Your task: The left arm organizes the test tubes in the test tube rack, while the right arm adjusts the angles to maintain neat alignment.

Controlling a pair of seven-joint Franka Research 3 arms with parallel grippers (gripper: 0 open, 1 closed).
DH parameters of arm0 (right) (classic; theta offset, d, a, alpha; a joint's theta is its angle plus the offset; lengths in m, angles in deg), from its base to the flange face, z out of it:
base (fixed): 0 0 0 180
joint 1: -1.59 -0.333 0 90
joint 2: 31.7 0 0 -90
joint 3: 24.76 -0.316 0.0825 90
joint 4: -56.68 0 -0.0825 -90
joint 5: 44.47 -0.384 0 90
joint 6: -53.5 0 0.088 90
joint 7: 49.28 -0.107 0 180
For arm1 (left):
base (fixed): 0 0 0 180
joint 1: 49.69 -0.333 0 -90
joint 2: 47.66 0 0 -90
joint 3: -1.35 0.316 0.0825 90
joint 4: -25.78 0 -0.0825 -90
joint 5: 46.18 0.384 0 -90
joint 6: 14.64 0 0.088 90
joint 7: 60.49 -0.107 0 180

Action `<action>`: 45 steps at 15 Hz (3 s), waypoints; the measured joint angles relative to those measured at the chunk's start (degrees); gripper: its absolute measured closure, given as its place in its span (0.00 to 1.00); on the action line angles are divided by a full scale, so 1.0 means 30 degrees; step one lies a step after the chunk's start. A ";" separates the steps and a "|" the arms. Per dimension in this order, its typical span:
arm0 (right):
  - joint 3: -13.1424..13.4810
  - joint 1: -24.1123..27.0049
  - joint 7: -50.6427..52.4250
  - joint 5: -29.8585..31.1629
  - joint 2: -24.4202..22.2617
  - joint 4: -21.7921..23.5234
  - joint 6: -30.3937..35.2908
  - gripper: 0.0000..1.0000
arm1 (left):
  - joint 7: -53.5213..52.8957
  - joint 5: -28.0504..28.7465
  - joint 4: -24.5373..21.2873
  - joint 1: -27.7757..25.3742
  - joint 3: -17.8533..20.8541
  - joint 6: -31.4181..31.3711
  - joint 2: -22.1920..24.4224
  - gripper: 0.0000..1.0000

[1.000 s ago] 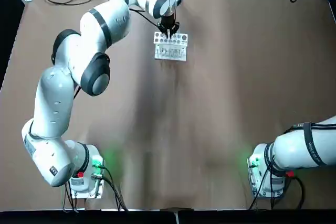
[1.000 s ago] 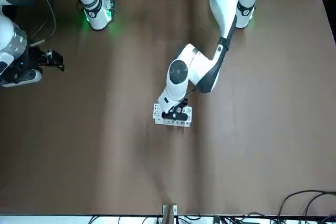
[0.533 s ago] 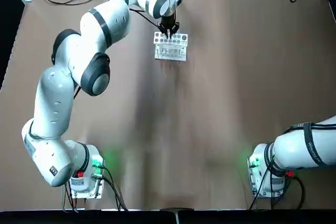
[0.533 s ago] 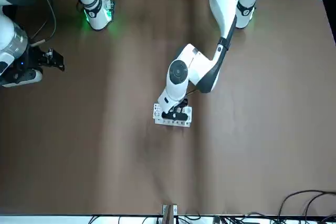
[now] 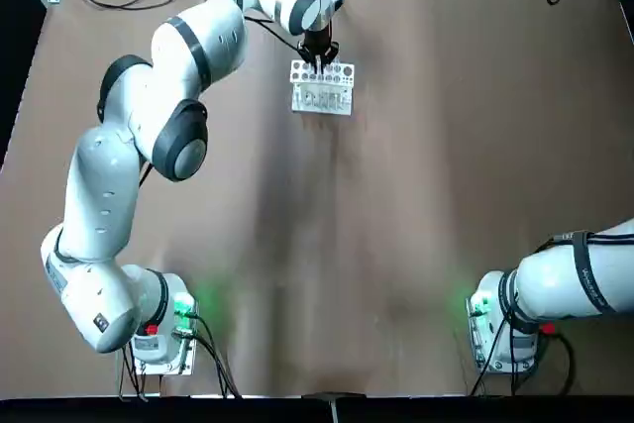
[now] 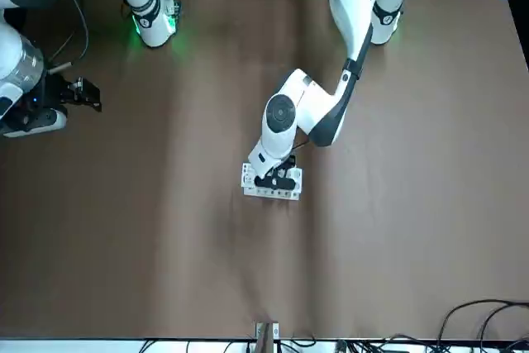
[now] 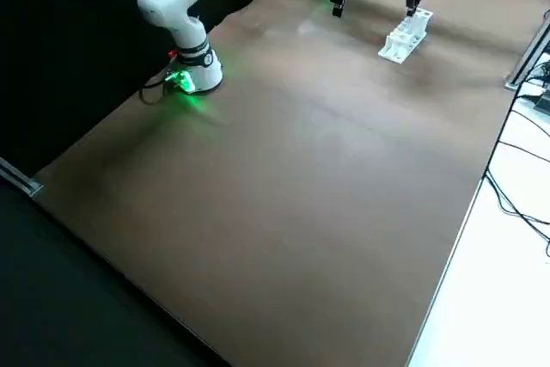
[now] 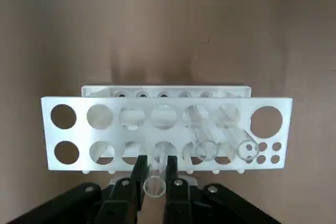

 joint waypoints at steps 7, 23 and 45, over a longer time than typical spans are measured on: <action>0.0000 -0.0001 0.0000 0.0000 0.0000 0.0000 0.0000 0.00 | -0.0001 0.0000 0.0000 0.0000 0.0000 0.0000 -0.0003 0.80; 0.0000 -0.0003 0.0000 0.0000 0.0000 0.0000 0.0000 0.00 | -0.0002 0.0000 0.0312 -0.0041 -0.0106 0.0559 0.0096 0.80; 0.0000 -0.0005 0.0000 0.0000 0.0000 0.0000 0.0000 0.00 | -0.0002 0.0000 0.0387 -0.0136 -0.0051 0.1824 0.1302 0.79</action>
